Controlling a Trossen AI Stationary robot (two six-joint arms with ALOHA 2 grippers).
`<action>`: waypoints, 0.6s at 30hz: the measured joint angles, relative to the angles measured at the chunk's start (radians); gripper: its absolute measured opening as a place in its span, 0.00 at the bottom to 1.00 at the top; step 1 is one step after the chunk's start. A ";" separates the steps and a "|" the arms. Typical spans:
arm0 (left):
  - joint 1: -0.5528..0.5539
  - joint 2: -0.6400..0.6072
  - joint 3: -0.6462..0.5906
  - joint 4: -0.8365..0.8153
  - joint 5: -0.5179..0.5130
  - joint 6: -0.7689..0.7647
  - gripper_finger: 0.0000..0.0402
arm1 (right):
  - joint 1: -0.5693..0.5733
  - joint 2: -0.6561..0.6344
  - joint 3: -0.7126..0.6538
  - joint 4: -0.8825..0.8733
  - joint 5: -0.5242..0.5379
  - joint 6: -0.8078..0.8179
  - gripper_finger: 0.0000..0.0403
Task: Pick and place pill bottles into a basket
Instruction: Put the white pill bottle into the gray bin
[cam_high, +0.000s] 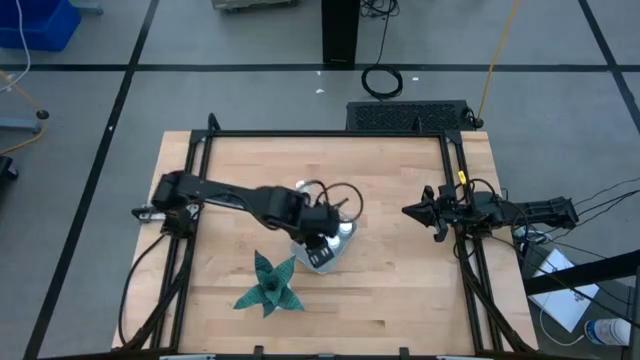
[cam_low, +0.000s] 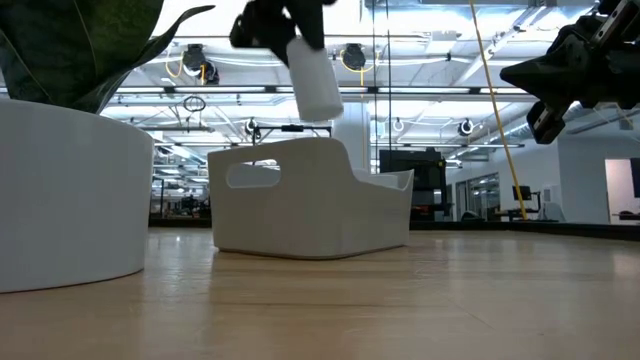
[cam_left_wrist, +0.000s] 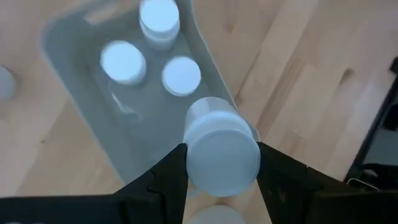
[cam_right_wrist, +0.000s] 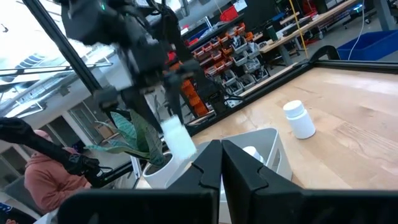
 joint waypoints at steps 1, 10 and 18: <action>-0.002 0.017 0.000 0.003 0.011 -0.006 0.43 | 0.000 0.000 0.000 0.000 0.000 0.000 0.01; -0.025 0.129 0.000 0.002 -0.010 0.009 0.42 | 0.000 0.000 0.000 0.000 0.000 0.000 0.01; -0.024 0.207 0.000 0.015 -0.017 0.072 0.42 | 0.000 0.000 0.000 0.000 0.000 0.000 0.01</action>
